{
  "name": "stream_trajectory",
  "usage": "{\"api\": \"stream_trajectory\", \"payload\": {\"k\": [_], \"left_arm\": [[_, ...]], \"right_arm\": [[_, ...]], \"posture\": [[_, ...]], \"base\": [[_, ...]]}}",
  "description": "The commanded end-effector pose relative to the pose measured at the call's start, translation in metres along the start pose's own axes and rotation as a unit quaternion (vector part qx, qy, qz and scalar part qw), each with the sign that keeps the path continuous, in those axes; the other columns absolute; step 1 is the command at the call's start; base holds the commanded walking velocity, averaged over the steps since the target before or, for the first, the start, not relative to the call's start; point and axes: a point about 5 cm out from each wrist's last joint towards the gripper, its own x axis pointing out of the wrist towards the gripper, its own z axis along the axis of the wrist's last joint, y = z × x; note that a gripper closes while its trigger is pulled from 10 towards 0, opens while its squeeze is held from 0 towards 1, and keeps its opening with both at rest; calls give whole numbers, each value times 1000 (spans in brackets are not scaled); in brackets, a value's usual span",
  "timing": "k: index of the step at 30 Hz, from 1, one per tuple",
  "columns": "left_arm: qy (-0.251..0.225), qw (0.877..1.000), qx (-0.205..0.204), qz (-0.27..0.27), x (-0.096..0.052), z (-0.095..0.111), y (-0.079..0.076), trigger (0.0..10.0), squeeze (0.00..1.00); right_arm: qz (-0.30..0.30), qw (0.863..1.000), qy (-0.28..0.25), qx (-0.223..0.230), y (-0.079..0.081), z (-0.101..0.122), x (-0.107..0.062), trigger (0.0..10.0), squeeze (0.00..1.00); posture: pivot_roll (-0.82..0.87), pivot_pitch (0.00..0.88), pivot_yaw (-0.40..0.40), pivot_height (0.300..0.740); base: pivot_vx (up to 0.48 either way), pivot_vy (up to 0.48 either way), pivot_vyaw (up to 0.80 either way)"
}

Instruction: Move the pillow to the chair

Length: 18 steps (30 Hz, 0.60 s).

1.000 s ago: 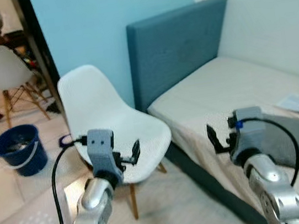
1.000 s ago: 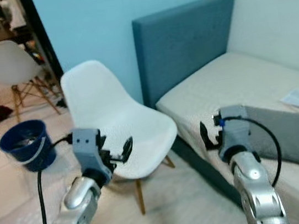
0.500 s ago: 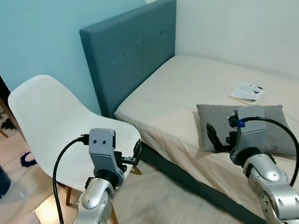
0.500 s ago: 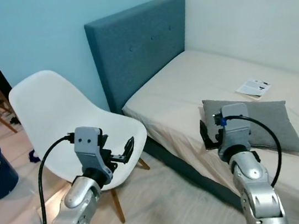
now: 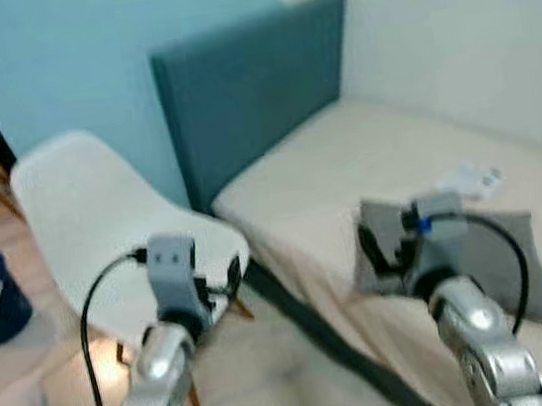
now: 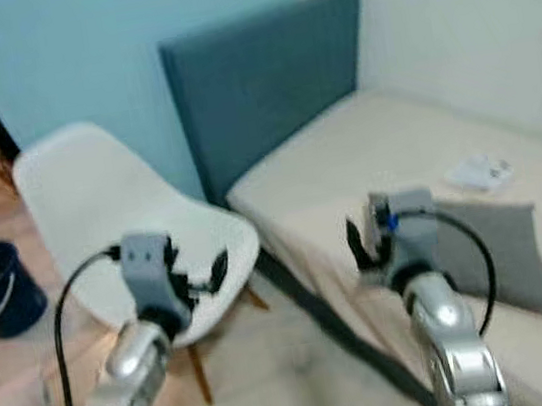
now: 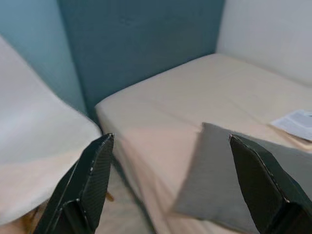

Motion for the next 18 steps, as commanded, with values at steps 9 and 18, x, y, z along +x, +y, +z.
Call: {"api": "stream_trajectory", "payload": {"k": [9, 18], "left_arm": [[8, 1000, -18, -6, 0, -4, -3, 10000, 0], [2, 1000, -30, -6, 1, -3, -2, 10000, 0]], "right_arm": [[-7, 1000, 13, -4, -4, -4, -2, 10000, 0], [-9, 1000, 7, 2, -5, -2, -2, 10000, 0]], "posture": [[-39, 0, -18, 740], [-43, 0, -18, 740]], "base": [[0, 0, -775], [47, 0, -603]]}}
